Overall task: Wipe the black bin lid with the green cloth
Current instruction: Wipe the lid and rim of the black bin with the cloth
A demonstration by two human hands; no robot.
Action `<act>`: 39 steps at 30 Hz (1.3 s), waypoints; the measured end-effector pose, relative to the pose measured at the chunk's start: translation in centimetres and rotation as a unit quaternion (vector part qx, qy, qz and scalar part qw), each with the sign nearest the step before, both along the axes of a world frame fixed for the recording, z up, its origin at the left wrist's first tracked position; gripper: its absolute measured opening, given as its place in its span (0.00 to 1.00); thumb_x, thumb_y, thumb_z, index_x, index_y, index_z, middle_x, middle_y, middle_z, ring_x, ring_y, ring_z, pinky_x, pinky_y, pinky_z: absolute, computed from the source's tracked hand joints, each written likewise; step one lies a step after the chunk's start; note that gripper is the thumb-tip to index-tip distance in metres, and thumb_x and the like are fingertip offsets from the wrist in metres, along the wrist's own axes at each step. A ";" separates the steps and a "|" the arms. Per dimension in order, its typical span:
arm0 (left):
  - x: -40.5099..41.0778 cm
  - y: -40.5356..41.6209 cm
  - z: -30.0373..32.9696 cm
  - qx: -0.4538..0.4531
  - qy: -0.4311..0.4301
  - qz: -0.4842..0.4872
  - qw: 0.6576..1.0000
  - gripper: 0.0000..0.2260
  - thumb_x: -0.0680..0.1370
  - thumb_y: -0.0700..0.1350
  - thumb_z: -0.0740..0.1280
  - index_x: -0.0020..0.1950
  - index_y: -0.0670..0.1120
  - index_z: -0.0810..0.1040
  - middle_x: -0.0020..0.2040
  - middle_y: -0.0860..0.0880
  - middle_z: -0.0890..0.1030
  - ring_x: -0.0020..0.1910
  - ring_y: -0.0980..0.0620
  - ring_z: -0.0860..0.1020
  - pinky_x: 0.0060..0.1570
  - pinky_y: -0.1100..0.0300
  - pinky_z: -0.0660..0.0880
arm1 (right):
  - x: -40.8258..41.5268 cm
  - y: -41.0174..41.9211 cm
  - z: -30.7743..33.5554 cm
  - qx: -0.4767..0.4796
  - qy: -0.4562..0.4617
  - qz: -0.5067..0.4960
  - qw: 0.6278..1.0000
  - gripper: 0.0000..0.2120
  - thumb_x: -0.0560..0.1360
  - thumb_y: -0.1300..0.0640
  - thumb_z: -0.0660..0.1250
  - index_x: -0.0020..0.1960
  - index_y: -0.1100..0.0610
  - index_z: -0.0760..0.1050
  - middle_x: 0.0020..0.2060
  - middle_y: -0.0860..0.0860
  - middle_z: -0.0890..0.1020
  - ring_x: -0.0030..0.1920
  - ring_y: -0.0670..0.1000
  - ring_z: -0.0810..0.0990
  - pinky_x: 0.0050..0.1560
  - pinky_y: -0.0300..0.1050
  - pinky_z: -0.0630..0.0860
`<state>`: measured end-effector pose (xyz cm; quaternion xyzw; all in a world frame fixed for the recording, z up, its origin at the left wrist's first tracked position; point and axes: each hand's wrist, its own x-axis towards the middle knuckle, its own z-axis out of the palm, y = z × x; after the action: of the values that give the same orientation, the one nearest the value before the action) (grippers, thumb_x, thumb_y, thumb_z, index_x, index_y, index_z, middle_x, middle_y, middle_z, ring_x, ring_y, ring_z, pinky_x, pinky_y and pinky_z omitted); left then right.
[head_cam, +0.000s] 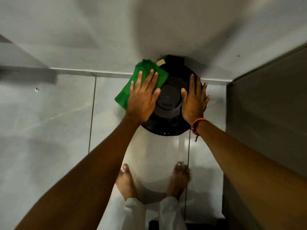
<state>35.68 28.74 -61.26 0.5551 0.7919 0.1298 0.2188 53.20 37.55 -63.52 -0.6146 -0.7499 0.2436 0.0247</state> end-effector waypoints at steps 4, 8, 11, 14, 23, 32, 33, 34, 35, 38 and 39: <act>1.6 1.2 0.4 -0.011 0.054 -0.047 0.997 0.28 0.85 0.58 0.47 0.84 0.50 0.53 0.85 0.53 0.54 0.84 0.44 0.49 0.80 0.38 0.49 | 0.0 -0.1 0.3 -0.003 0.014 0.001 1.000 0.29 0.84 0.44 0.51 0.82 0.50 0.50 0.83 0.54 0.53 0.82 0.63 0.49 0.76 0.74 0.51; 5.7 0.1 0.2 -0.016 0.072 -0.113 0.991 0.30 0.84 0.59 0.45 0.84 0.49 0.51 0.85 0.51 0.53 0.84 0.46 0.49 0.80 0.39 0.51 | 0.2 0.0 0.1 -0.004 0.025 -0.002 1.000 0.29 0.84 0.46 0.53 0.82 0.51 0.50 0.83 0.54 0.53 0.82 0.64 0.49 0.76 0.75 0.50; 7.9 -2.6 0.2 -0.021 0.045 -0.062 0.997 0.29 0.85 0.59 0.45 0.84 0.50 0.49 0.85 0.51 0.51 0.84 0.48 0.47 0.81 0.44 0.45 | 0.1 0.0 0.1 -0.016 0.024 0.001 1.000 0.31 0.84 0.45 0.55 0.82 0.50 0.49 0.83 0.54 0.52 0.82 0.64 0.47 0.76 0.74 0.48; 7.8 -6.8 0.3 -0.022 0.039 -0.085 0.995 0.28 0.85 0.59 0.45 0.84 0.52 0.49 0.85 0.54 0.50 0.84 0.50 0.44 0.82 0.41 0.47 | 0.1 0.0 0.4 -0.012 0.017 0.000 1.000 0.29 0.84 0.45 0.53 0.82 0.49 0.49 0.83 0.54 0.53 0.82 0.63 0.48 0.76 0.74 0.50; 4.6 -0.2 2.6 -0.061 0.001 0.070 0.996 0.28 0.85 0.59 0.45 0.84 0.53 0.49 0.85 0.52 0.48 0.84 0.45 0.45 0.80 0.36 0.46 | 0.1 0.0 1.4 -0.028 0.005 0.012 1.000 0.29 0.85 0.45 0.51 0.83 0.50 0.47 0.83 0.54 0.51 0.82 0.63 0.46 0.78 0.71 0.49; 1.3 -1.5 5.9 -0.094 -0.079 0.268 0.955 0.30 0.81 0.53 0.66 0.78 0.40 0.65 0.72 0.36 0.69 0.71 0.35 0.71 0.65 0.40 0.73 | -1.3 -2.5 6.5 0.030 0.049 0.016 0.998 0.22 0.84 0.47 0.57 0.67 0.61 0.74 0.64 0.60 0.76 0.65 0.60 0.75 0.63 0.52 0.74; 1.4 -2.0 6.1 -0.101 -0.135 0.282 0.945 0.28 0.80 0.51 0.68 0.75 0.38 0.68 0.68 0.35 0.72 0.68 0.35 0.74 0.63 0.43 0.75 | -2.3 -3.6 7.1 -0.013 0.098 -0.003 0.995 0.20 0.83 0.48 0.60 0.65 0.61 0.75 0.61 0.60 0.78 0.62 0.60 0.77 0.60 0.50 0.75; 1.4 -2.3 6.4 -0.098 -0.202 0.300 0.927 0.26 0.79 0.49 0.70 0.73 0.37 0.70 0.66 0.35 0.75 0.65 0.36 0.77 0.61 0.46 0.77 | -3.3 -4.6 7.7 -0.074 0.144 -0.033 0.986 0.18 0.82 0.50 0.63 0.66 0.62 0.74 0.60 0.60 0.79 0.62 0.59 0.78 0.60 0.50 0.76; 1.5 -2.4 6.8 -0.097 -0.274 0.327 0.899 0.24 0.79 0.46 0.71 0.72 0.37 0.71 0.64 0.36 0.78 0.63 0.37 0.79 0.60 0.49 0.78 | -4.1 -5.3 8.2 -0.130 0.180 -0.067 0.973 0.18 0.81 0.53 0.66 0.67 0.61 0.72 0.61 0.60 0.79 0.63 0.59 0.78 0.62 0.51 0.77; 0.6 -2.8 8.9 -0.114 -0.432 0.390 0.805 0.19 0.78 0.40 0.71 0.68 0.37 0.77 0.59 0.38 0.83 0.54 0.41 0.83 0.54 0.50 0.83 | -5.9 -6.2 10.4 -0.250 0.264 -0.190 0.912 0.22 0.77 0.62 0.69 0.70 0.59 0.70 0.63 0.60 0.79 0.61 0.59 0.80 0.59 0.48 0.78; 0.1 -2.9 10.2 -0.113 -0.464 0.398 0.783 0.18 0.78 0.40 0.70 0.66 0.37 0.78 0.56 0.39 0.84 0.51 0.42 0.84 0.49 0.51 0.83 | -6.2 -6.3 11.5 -0.279 0.300 -0.235 0.882 0.22 0.76 0.65 0.69 0.69 0.60 0.70 0.62 0.61 0.80 0.59 0.60 0.80 0.58 0.49 0.78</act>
<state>35.74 25.79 -51.10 0.0351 0.7543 0.3568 0.5500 46.95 31.28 -52.05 -0.6519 -0.4413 0.6022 0.1328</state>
